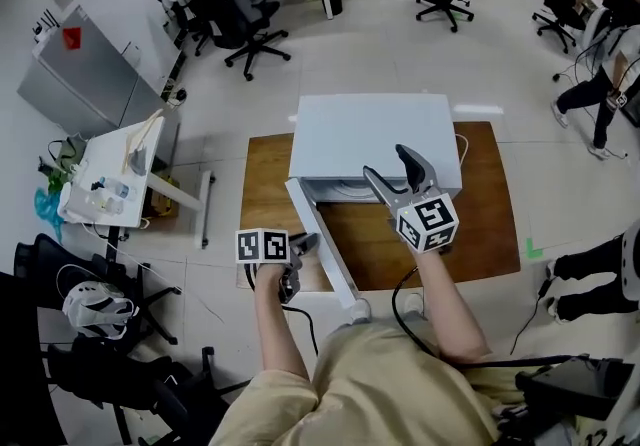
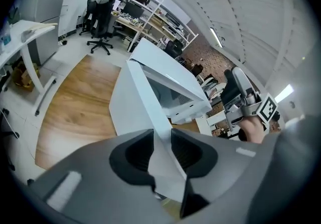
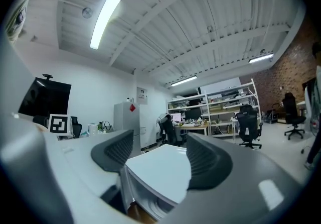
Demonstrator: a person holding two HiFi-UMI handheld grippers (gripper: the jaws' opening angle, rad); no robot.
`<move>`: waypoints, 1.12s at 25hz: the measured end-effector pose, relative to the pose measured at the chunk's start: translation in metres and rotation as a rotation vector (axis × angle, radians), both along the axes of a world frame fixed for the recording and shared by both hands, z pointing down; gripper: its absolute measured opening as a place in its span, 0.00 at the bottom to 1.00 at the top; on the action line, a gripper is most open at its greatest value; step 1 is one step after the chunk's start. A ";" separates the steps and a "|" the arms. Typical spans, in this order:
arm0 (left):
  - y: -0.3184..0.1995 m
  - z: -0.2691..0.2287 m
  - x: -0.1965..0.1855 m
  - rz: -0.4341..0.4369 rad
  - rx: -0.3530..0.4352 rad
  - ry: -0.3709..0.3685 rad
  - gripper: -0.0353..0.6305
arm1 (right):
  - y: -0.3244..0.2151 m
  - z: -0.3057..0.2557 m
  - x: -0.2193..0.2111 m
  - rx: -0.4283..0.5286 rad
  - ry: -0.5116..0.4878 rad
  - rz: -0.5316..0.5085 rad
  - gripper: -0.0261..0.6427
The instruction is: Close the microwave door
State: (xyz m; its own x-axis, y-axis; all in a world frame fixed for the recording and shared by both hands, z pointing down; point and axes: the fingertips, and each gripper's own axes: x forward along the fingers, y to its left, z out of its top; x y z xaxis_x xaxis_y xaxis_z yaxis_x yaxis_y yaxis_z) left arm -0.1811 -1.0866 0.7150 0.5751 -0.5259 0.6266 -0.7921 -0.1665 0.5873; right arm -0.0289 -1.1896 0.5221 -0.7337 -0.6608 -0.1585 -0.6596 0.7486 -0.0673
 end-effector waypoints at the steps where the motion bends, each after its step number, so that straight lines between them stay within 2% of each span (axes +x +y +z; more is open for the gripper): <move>1: -0.004 -0.001 0.005 -0.007 0.006 0.005 0.23 | -0.004 0.001 0.005 -0.005 0.000 -0.001 0.52; 5: -0.020 0.001 0.027 -0.035 0.019 0.003 0.24 | -0.017 0.004 0.024 -0.020 -0.010 0.007 0.52; 9: -0.036 -0.001 0.046 -0.044 0.034 -0.062 0.26 | -0.026 0.001 0.040 -0.014 -0.019 0.019 0.51; 19: -0.081 -0.005 0.066 -0.070 0.072 -0.082 0.26 | -0.048 -0.005 0.080 -0.010 -0.026 0.098 0.51; 21: -0.093 -0.006 0.070 -0.070 0.104 -0.130 0.26 | -0.052 -0.007 0.092 -0.008 -0.029 0.124 0.50; 23: -0.106 -0.004 0.071 -0.078 0.140 -0.208 0.25 | -0.055 -0.009 0.102 0.004 -0.030 0.147 0.50; 26: -0.110 -0.003 0.066 -0.085 0.135 -0.322 0.22 | -0.058 -0.016 0.113 0.027 -0.028 0.174 0.50; 28: -0.107 -0.006 0.069 -0.087 0.134 -0.327 0.22 | -0.061 -0.022 0.124 0.031 -0.030 0.189 0.50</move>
State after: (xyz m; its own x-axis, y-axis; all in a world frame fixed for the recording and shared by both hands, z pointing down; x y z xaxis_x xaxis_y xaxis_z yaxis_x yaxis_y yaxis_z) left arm -0.1118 -1.1935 0.7088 0.3056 -0.6540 0.6920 -0.9489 -0.1489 0.2784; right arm 0.0956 -1.2505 0.5000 -0.5912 -0.7811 -0.2011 -0.7870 0.6132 -0.0681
